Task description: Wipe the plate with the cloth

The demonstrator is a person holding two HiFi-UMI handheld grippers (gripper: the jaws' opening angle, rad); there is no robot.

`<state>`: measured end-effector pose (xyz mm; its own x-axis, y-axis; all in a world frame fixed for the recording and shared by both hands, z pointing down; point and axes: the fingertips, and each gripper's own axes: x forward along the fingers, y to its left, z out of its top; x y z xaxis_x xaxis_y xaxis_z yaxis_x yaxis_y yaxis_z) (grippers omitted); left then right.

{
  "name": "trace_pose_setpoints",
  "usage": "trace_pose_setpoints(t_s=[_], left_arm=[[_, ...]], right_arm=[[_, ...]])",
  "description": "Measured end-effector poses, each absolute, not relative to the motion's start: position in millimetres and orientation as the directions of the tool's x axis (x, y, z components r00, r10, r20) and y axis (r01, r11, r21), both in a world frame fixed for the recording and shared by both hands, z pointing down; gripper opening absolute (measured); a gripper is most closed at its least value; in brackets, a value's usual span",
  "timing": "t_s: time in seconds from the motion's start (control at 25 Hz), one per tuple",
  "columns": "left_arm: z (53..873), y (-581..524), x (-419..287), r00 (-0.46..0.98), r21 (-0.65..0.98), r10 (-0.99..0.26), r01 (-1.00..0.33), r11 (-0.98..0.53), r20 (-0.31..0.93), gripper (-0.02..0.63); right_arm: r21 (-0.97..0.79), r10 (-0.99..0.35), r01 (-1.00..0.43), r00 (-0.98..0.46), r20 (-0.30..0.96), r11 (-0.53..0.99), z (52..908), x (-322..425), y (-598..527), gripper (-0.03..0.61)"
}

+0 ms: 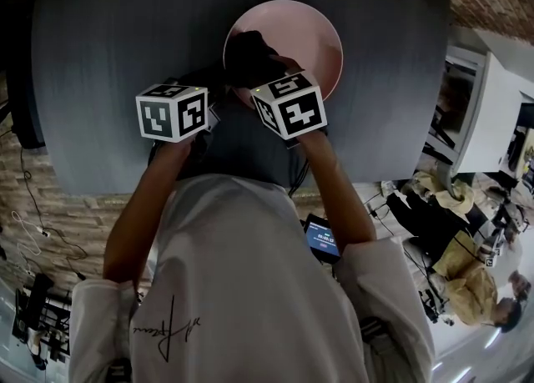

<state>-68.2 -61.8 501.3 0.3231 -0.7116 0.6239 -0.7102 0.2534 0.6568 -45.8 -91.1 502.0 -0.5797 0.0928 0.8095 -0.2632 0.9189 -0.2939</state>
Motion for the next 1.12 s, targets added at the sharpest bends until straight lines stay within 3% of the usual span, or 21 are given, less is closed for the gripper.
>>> trace_pose_setpoints(t_s=[1.12], left_arm=[[505, -59, -67, 0.351, 0.664, -0.69, -0.704, 0.252, 0.633, 0.067]], right_arm=[[-0.352, 0.236, -0.143, -0.511, 0.827, 0.925, 503, -20, -71, 0.071]])
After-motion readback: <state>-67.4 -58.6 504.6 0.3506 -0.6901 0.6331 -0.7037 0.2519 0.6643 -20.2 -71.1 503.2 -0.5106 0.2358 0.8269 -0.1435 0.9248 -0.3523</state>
